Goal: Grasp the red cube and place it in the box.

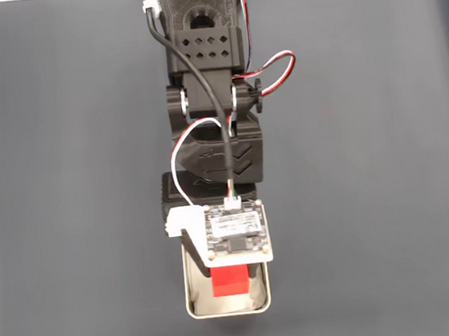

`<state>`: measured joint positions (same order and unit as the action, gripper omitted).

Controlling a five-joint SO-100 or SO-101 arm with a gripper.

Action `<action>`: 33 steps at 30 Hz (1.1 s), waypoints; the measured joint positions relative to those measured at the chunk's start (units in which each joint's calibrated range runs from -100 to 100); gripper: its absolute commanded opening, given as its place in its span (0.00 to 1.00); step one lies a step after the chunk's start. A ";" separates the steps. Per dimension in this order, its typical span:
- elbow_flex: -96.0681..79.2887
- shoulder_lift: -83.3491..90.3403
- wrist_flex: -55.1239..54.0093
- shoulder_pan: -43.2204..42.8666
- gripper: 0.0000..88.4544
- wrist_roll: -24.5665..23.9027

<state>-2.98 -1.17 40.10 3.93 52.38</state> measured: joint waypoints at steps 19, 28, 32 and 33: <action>0.00 0.00 0.00 0.37 0.38 0.00; 0.00 0.00 2.78 0.37 0.67 0.00; 0.00 0.00 2.78 0.37 0.68 0.00; 0.00 0.00 2.78 0.37 0.68 0.00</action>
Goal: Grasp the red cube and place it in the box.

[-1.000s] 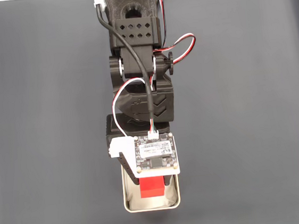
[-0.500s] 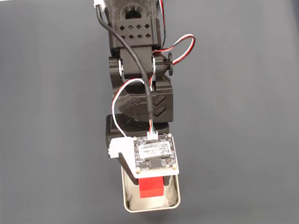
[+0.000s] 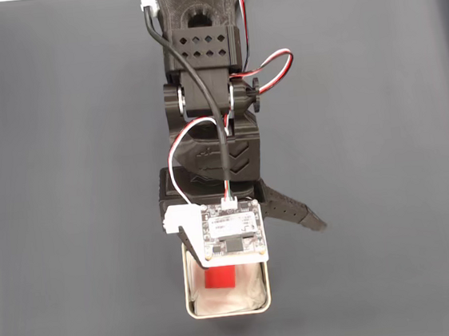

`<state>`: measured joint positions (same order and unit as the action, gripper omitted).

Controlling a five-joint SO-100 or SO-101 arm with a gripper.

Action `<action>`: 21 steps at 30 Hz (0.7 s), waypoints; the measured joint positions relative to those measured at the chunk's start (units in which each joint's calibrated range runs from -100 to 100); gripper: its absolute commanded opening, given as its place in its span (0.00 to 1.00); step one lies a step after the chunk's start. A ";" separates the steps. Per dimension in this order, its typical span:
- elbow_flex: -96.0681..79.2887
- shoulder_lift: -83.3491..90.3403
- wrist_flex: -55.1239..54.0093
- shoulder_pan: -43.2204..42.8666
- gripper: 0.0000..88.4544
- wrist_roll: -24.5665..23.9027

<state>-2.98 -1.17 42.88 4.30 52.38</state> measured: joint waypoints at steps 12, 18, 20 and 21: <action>0.00 0.00 -1.75 0.00 0.69 -1.17; 0.00 0.00 -2.23 0.00 0.69 -1.42; 0.00 0.00 -2.23 0.00 0.69 -1.42; 0.00 0.00 -2.47 0.00 0.69 -1.42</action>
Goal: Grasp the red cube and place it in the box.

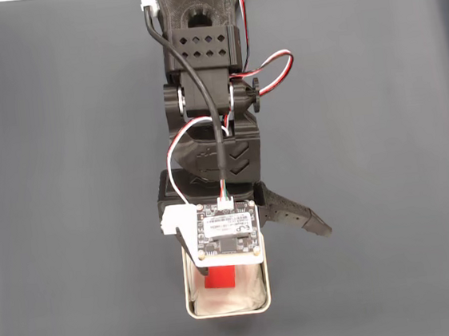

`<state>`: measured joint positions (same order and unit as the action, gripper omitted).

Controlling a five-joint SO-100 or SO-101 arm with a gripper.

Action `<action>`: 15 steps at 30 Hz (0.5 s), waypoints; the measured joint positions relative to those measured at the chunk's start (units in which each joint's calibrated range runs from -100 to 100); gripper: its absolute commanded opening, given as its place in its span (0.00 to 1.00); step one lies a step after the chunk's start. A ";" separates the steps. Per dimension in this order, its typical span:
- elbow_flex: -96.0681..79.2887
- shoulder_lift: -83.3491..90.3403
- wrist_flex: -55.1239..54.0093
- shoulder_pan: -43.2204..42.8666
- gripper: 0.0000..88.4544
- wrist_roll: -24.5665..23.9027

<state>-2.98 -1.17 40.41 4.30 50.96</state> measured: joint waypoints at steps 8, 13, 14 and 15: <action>0.00 0.00 -0.48 0.00 0.69 0.00; 0.00 0.00 -0.56 0.00 0.68 -0.05; 0.00 0.00 -0.56 0.00 0.66 -0.15; 0.00 0.00 -0.56 0.00 0.61 -0.20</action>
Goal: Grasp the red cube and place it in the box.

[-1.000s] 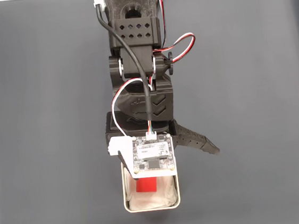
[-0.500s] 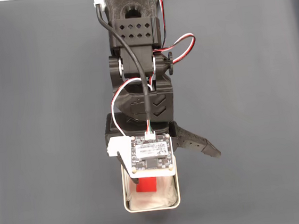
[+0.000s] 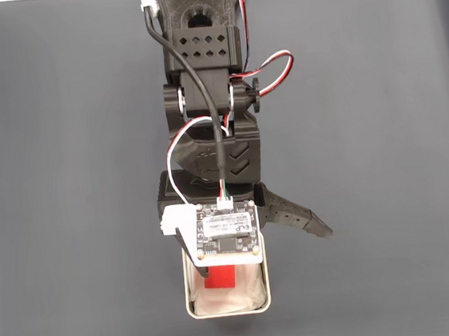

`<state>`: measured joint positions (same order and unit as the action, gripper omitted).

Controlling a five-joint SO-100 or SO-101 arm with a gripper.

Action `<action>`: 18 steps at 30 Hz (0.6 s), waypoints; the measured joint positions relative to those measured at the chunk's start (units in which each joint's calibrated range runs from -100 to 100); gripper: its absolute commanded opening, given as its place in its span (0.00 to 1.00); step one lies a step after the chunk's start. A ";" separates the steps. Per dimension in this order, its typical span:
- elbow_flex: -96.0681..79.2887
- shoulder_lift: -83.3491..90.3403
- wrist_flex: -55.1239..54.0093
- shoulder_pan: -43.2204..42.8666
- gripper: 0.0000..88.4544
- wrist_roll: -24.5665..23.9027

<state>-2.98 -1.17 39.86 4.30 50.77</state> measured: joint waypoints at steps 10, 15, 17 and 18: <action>-1.08 5.91 -0.16 -0.96 0.00 0.63; -6.42 18.67 1.27 -3.12 0.00 0.24; -11.48 25.18 1.75 -3.93 0.00 0.05; -14.74 28.75 1.75 -4.45 0.00 0.05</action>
<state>-17.72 27.57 41.61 -0.15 50.82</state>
